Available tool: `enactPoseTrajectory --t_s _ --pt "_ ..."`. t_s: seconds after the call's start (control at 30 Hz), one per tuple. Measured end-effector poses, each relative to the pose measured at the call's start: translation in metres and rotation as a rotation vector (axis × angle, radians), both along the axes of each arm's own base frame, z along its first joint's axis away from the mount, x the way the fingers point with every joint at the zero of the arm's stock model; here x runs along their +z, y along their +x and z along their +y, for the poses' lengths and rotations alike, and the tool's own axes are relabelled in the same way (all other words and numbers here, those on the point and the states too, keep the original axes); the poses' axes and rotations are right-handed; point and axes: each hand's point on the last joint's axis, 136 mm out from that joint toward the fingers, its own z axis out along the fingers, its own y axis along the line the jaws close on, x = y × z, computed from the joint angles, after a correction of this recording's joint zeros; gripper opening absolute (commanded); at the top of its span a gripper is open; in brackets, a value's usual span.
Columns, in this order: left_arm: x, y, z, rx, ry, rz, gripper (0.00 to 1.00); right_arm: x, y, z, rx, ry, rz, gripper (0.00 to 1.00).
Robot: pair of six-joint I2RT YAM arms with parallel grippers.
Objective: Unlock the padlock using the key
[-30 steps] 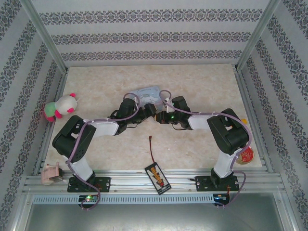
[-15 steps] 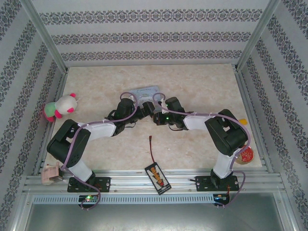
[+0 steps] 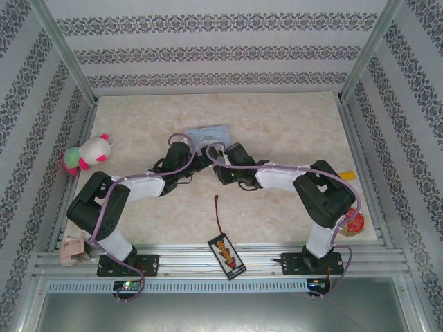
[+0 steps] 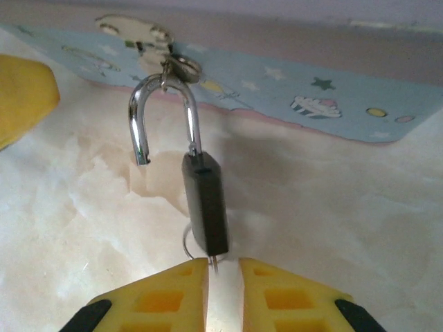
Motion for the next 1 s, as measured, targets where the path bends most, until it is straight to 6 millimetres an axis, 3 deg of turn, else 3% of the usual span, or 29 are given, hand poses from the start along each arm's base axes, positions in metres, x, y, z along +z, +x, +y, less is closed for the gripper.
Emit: enactPoseTrajectory --t_s 0.2,0.6,0.73,1.0 --pt "-0.008 0.000 0.022 0.069 0.036 0.031 0.99 -0.003 -0.003 -0.002 0.010 -0.031 -0.002 0.31" --pt "0.043 0.003 0.059 0.172 0.189 -0.133 0.99 0.011 0.000 0.002 -0.019 0.016 0.008 0.48" --pt "0.045 0.004 0.079 0.235 0.284 -0.154 0.99 0.018 0.003 0.005 -0.043 0.041 0.015 0.56" --pt "0.045 0.009 0.119 0.356 0.477 -0.186 0.99 0.024 0.018 0.006 -0.112 0.021 0.017 0.59"
